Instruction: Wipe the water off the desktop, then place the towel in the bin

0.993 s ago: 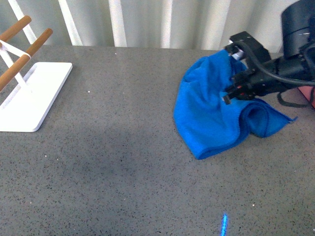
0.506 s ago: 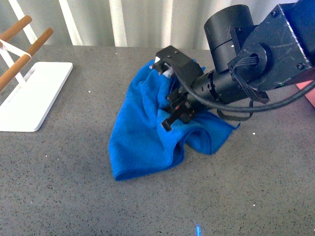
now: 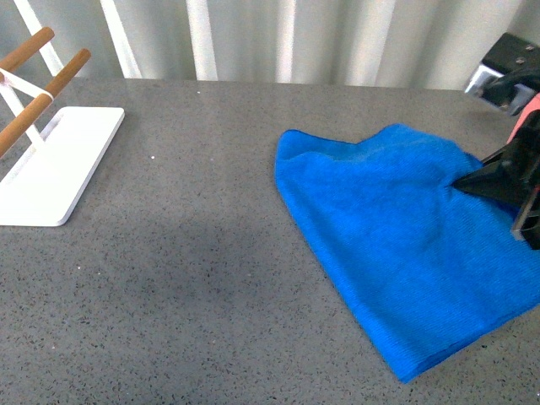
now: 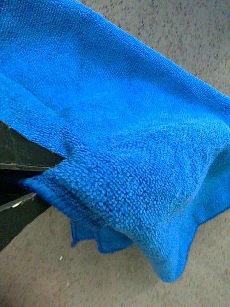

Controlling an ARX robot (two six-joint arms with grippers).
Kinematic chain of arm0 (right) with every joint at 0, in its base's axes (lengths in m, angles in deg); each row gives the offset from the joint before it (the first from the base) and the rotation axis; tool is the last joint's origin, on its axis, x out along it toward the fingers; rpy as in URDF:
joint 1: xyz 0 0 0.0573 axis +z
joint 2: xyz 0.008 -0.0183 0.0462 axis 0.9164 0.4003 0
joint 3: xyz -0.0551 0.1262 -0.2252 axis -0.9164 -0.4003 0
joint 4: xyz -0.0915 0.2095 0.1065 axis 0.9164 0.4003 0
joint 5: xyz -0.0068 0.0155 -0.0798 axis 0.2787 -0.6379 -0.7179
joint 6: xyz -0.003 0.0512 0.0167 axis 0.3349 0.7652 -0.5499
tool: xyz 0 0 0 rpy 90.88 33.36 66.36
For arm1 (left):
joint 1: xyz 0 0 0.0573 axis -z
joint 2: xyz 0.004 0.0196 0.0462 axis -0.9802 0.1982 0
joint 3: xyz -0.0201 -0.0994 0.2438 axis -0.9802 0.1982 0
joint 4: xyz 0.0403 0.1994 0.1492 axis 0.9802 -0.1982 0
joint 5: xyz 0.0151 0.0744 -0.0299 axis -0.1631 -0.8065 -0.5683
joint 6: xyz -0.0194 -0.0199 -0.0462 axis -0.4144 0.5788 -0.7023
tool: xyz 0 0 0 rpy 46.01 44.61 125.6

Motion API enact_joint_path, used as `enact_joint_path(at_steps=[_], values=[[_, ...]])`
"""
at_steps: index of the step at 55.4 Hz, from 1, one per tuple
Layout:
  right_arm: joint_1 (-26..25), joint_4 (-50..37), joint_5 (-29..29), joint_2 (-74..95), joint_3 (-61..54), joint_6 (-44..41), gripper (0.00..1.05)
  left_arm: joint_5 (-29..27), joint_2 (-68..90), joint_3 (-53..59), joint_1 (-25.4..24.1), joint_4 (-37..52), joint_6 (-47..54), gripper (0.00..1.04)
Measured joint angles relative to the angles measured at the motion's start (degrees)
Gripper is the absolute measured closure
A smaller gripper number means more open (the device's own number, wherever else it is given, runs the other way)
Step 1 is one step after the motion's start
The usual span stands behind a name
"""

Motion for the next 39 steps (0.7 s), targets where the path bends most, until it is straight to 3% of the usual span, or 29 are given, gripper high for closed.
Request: enact_joint_path(at_steps=[12, 27, 39], values=[[-5.14, 2.78, -0.72, -1.16, 4.35, -2.64, 1.02, 0.00, 0.02, 0.00, 0.00, 0.00, 0.00, 0.07], [-6.84, 10.86, -2.89, -3.91, 22.95, -1.84, 1.02, 0.00, 0.02, 0.00, 0.00, 0.00, 0.00, 0.07], [-14.86, 18.23, -2.71, -4.70, 37.97, -1.03, 1.02, 0.00, 0.00, 0.00, 0.00, 0.00, 0.00, 0.07]])
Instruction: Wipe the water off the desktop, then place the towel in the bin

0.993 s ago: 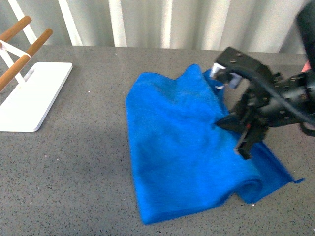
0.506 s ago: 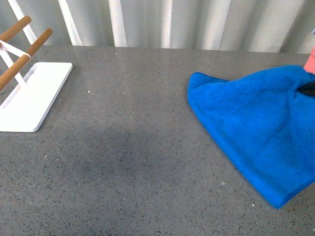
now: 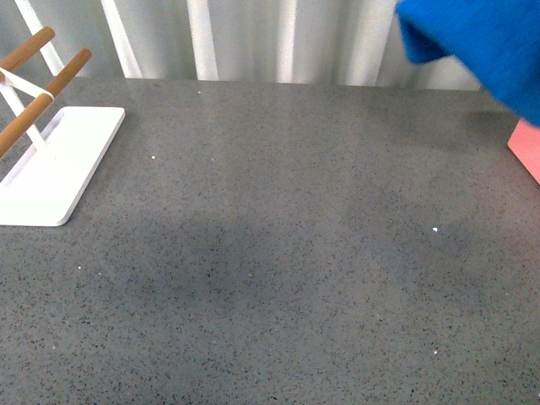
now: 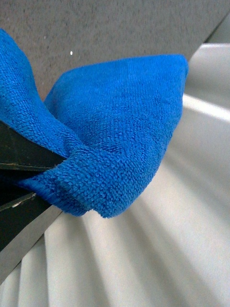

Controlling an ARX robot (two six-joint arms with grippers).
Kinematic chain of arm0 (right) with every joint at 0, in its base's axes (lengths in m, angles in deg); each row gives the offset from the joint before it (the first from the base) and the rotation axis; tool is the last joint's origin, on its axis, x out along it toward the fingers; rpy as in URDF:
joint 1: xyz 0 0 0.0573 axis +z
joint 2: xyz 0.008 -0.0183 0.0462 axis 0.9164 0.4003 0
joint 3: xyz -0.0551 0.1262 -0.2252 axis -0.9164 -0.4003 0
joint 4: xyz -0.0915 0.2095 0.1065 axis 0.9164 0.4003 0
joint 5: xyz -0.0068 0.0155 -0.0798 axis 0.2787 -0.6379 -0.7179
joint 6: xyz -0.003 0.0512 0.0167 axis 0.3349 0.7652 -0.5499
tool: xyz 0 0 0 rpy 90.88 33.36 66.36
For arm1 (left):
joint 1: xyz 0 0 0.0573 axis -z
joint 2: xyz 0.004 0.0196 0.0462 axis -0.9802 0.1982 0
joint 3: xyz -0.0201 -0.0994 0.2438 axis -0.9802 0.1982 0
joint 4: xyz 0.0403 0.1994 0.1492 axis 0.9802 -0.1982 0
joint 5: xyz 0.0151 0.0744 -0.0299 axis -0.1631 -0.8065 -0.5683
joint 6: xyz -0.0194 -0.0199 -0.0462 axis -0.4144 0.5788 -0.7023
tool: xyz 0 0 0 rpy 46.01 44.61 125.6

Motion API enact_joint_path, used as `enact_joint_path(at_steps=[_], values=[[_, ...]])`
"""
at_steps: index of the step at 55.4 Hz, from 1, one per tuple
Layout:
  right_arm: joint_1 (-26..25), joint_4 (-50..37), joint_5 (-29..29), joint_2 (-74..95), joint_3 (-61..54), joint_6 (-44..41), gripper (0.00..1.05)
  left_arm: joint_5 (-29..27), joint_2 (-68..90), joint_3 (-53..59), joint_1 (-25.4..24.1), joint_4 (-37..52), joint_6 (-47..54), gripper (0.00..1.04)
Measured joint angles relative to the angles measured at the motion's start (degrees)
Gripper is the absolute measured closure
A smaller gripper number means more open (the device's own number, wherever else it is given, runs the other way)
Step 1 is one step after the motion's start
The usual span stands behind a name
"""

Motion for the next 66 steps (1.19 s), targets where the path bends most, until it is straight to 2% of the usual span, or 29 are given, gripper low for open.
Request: enact_joint_path(at_steps=[3, 17, 32, 45, 56, 66], values=[[-3.19, 1.36, 0.46, -1.03, 1.66, -0.26, 1.02, 0.00, 0.02, 0.00, 0.00, 0.00, 0.00, 0.07], [-11.74, 3.28, 4.44, -3.48, -0.79, -3.45, 1.02, 0.00, 0.02, 0.00, 0.00, 0.00, 0.00, 0.07], [-17.62, 1.66, 4.59, -3.30, -9.31, -5.44, 1.02, 0.02, 0.02, 0.00, 0.00, 0.00, 0.00, 0.07], [-18.36, 0.68, -0.17, 2.29, -10.34, -4.83, 1.02, 0.00, 0.02, 0.00, 0.00, 0.00, 0.00, 0.07], [-18.75, 4.94, -7.23, 13.14, -4.09, 6.14, 1.02, 0.02, 0.02, 0.00, 0.00, 0.00, 0.00, 0.07], [-18.86, 8.83, -7.63, 16.02, -0.09, 13.14, 0.75, 0.00, 0.02, 0.00, 0.00, 0.00, 0.00, 0.07]])
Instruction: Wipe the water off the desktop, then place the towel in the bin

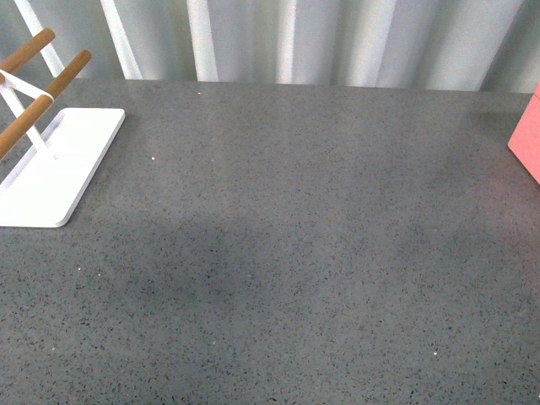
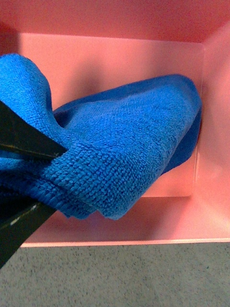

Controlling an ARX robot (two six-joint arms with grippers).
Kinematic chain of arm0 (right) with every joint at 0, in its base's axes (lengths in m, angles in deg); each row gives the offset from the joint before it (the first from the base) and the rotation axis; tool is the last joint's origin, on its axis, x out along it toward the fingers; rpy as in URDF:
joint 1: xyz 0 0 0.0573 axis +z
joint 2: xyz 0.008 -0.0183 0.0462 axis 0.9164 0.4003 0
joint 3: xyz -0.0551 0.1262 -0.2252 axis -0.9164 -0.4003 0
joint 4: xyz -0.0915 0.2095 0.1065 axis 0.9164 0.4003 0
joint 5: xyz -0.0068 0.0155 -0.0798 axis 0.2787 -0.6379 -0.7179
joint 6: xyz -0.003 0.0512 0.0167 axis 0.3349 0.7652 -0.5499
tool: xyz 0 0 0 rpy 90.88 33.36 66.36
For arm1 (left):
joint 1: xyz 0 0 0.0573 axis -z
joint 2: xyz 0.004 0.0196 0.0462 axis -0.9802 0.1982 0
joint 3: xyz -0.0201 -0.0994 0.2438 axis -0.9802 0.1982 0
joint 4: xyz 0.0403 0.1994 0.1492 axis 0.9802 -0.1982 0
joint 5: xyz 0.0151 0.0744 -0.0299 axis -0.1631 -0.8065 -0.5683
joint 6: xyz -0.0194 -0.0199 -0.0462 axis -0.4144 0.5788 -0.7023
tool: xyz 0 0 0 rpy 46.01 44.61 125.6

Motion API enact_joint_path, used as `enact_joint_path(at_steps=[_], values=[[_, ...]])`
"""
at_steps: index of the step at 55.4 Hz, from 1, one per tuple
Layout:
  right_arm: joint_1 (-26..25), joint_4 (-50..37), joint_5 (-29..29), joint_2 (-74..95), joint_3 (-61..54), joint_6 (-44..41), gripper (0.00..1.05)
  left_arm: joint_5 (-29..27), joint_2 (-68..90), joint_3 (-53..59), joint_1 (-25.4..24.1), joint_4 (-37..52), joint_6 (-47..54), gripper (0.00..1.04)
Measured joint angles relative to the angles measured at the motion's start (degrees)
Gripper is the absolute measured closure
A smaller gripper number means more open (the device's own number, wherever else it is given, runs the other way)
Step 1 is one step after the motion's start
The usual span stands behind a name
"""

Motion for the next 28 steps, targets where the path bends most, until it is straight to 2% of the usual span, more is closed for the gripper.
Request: enact_joint_path(at_steps=[11, 17, 22, 28], values=[[-0.17, 3.91, 1.75, 0.70, 3.06, 0.96, 0.46, 0.00, 0.00, 0.00, 0.00, 0.00, 0.00, 0.07], [-0.20, 5.16, 3.26, 0.70, 3.56, -0.98, 0.22, 0.00, 0.00, 0.00, 0.00, 0.00, 0.00, 0.07], [-0.20, 5.18, 3.56, 0.70, 3.56, -0.96, 0.07, 0.00, 0.00, 0.00, 0.00, 0.00, 0.00, 0.07], [-0.22, 5.05, 3.78, 0.70, 3.56, -0.68, 0.08, 0.02, 0.00, 0.00, 0.00, 0.00, 0.00, 0.07]])
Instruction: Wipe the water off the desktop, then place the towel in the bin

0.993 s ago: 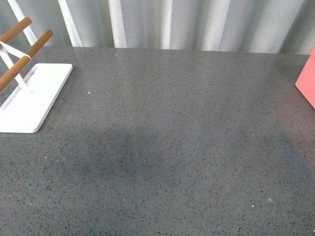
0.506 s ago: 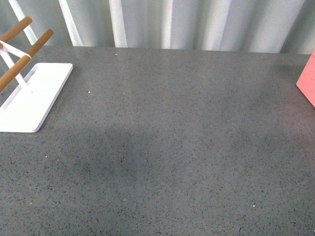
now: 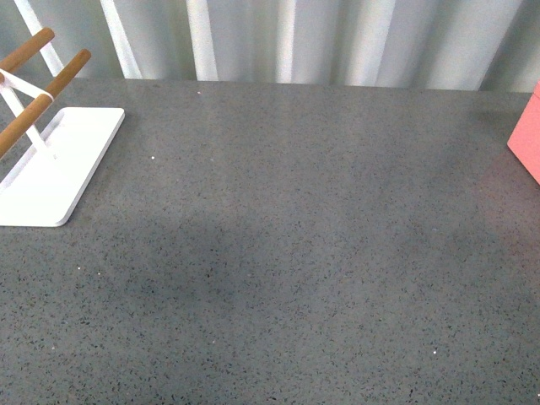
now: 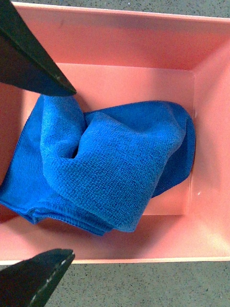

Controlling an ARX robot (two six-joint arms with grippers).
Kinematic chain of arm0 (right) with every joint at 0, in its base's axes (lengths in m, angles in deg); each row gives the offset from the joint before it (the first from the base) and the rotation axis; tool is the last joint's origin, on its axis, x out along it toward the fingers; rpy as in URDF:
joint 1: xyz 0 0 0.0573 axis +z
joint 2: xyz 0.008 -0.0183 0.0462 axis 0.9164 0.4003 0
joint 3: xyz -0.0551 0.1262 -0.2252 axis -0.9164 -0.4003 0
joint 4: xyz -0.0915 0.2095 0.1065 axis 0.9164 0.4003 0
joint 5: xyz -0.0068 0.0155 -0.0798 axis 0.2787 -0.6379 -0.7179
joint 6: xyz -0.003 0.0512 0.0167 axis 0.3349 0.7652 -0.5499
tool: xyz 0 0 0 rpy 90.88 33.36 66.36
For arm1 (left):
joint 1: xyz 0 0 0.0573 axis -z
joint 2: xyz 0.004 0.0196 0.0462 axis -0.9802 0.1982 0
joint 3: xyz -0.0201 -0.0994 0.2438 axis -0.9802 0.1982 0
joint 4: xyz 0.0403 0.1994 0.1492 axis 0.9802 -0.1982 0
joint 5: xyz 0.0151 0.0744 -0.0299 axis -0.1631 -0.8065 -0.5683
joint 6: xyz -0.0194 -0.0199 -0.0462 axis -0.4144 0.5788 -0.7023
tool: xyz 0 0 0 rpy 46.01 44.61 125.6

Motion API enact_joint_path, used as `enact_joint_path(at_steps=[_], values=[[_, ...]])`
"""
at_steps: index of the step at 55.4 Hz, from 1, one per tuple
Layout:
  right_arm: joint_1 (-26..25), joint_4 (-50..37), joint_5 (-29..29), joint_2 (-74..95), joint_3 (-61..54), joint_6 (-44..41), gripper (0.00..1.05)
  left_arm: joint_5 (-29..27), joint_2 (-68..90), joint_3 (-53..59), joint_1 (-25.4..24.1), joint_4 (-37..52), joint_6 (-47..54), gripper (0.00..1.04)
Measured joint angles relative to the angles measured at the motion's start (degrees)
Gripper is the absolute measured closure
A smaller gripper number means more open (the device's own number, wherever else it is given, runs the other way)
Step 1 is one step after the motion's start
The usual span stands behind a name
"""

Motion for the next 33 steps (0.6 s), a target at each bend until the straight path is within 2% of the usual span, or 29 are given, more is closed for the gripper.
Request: enact_joint_path(at_steps=[8, 16, 22, 29, 33], values=[[0.15, -3.04, 0.11, -0.55, -0.07, 2.43, 0.07, -0.02, 0.00, 0.00, 0.00, 0.00, 0.00, 0.07], [2.05, -15.93, 1.27, -8.28, -5.79, 6.60, 0.07, 0.00, 0.00, 0.00, 0.00, 0.00, 0.00, 0.07], [4.63, -23.28, 6.16, -18.99, -12.85, 9.68, 0.07, 0.00, 0.00, 0.00, 0.00, 0.00, 0.00, 0.07], [8.74, -24.30, 11.45, -31.36, -21.70, 10.62, 0.07, -0.02, 0.00, 0.00, 0.00, 0.00, 0.00, 0.07], [13.29, -23.02, 15.23, -41.79, -30.75, 10.03, 0.07, -0.02, -0.02, 0.00, 0.00, 0.00, 0.00, 0.07]])
